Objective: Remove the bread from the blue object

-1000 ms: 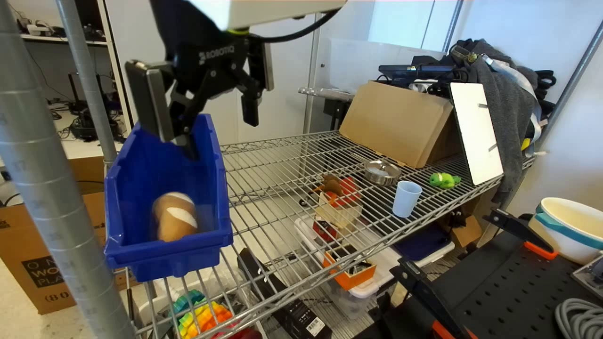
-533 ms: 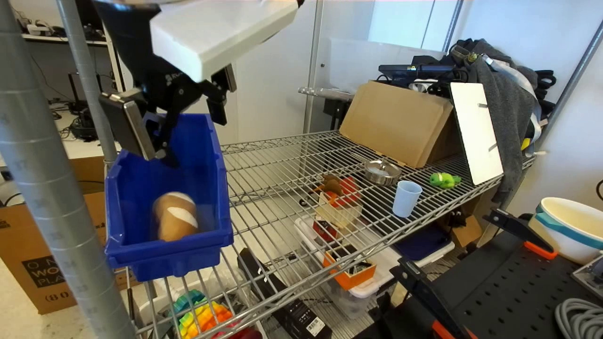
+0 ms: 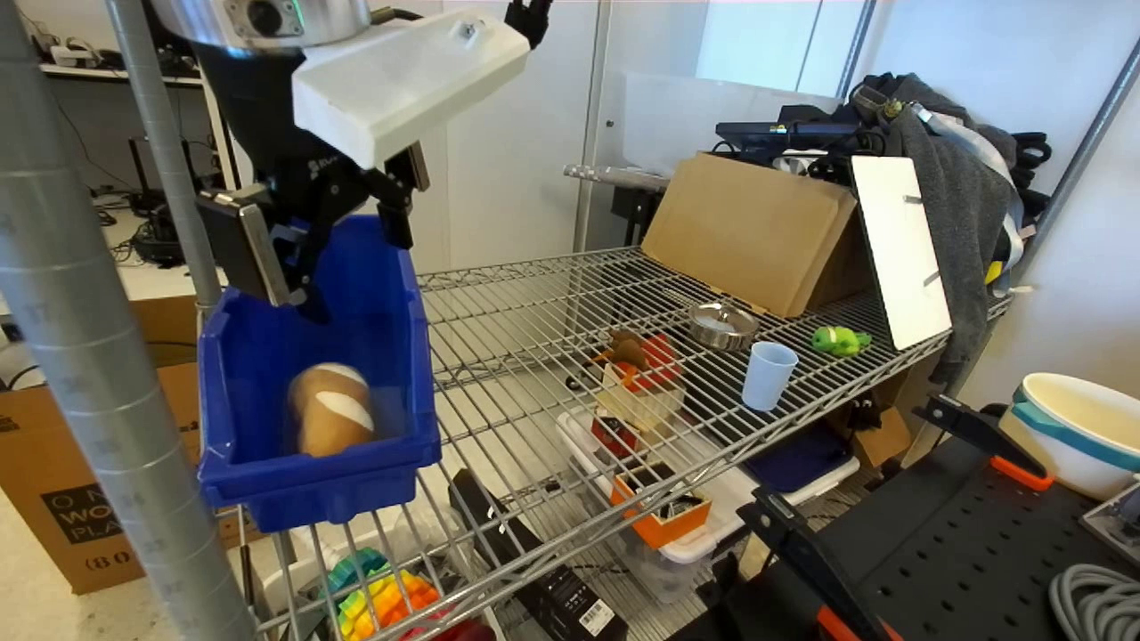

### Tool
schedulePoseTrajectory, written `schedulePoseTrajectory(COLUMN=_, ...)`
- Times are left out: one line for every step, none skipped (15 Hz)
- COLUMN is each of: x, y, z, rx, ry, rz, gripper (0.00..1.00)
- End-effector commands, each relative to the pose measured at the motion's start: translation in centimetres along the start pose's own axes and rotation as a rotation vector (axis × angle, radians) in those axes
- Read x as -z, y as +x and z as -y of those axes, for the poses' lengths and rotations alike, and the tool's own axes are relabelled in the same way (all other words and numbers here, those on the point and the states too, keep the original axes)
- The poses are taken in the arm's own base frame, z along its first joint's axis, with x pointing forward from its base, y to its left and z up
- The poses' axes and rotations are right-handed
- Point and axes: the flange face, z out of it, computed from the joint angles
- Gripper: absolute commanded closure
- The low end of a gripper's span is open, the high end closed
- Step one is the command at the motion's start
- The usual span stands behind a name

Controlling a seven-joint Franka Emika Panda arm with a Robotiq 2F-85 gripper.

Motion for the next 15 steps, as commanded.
schedulePoseTrajectory(x=0.1, y=0.1, z=0.0, rx=0.0, ry=0.001, rz=0.0, gripper=0.0)
schedulePoseTrajectory(x=0.1, y=0.1, z=0.1, rx=0.0, ry=0.002, rz=0.0, gripper=0.0)
schedulePoseTrajectory(x=0.1, y=0.1, z=0.1, rx=0.001, ry=0.002, rz=-0.001, gripper=0.0)
schedulePoseTrajectory(x=0.1, y=0.1, z=0.1, rx=0.001, ry=0.002, rz=-0.001, gripper=0.0)
schedulePoseTrajectory(x=0.1, y=0.1, z=0.1, rx=0.001, ry=0.002, rz=-0.001, gripper=0.0)
schedulePoseTrajectory(x=-0.2, y=0.1, z=0.4, rx=-0.009, ry=0.008, rz=0.007, gripper=0.0)
schedulePoseTrajectory(x=-0.3, y=0.3, z=0.4, rx=-0.019, ry=0.028, rz=0.003, gripper=0.0)
schedulePoseTrajectory(x=-0.3, y=0.5, z=0.3, rx=-0.037, ry=0.041, rz=0.002, gripper=0.0)
schedulePoseTrajectory(x=0.0, y=0.8, z=-0.3, rx=-0.062, ry=0.078, rz=-0.001, gripper=0.0)
schedulePoseTrajectory(x=0.1, y=0.9, z=-0.6, rx=-0.086, ry=0.098, rz=-0.003, gripper=0.0)
schedulePoseTrajectory(x=0.2, y=1.1, z=-1.1, rx=-0.108, ry=0.122, rz=-0.004, gripper=0.0)
schedulePoseTrajectory(x=0.3, y=1.3, z=-1.4, rx=-0.127, ry=0.141, rz=-0.001, gripper=0.0)
schedulePoseTrajectory(x=0.1, y=1.4, z=-1.5, rx=-0.142, ry=0.153, rz=0.006, gripper=0.0)
schedulePoseTrajectory(x=-0.1, y=1.5, z=-1.6, rx=-0.151, ry=0.162, rz=0.011, gripper=0.0)
schedulePoseTrajectory(x=-0.4, y=1.6, z=-1.5, rx=-0.145, ry=0.167, rz=0.003, gripper=0.0)
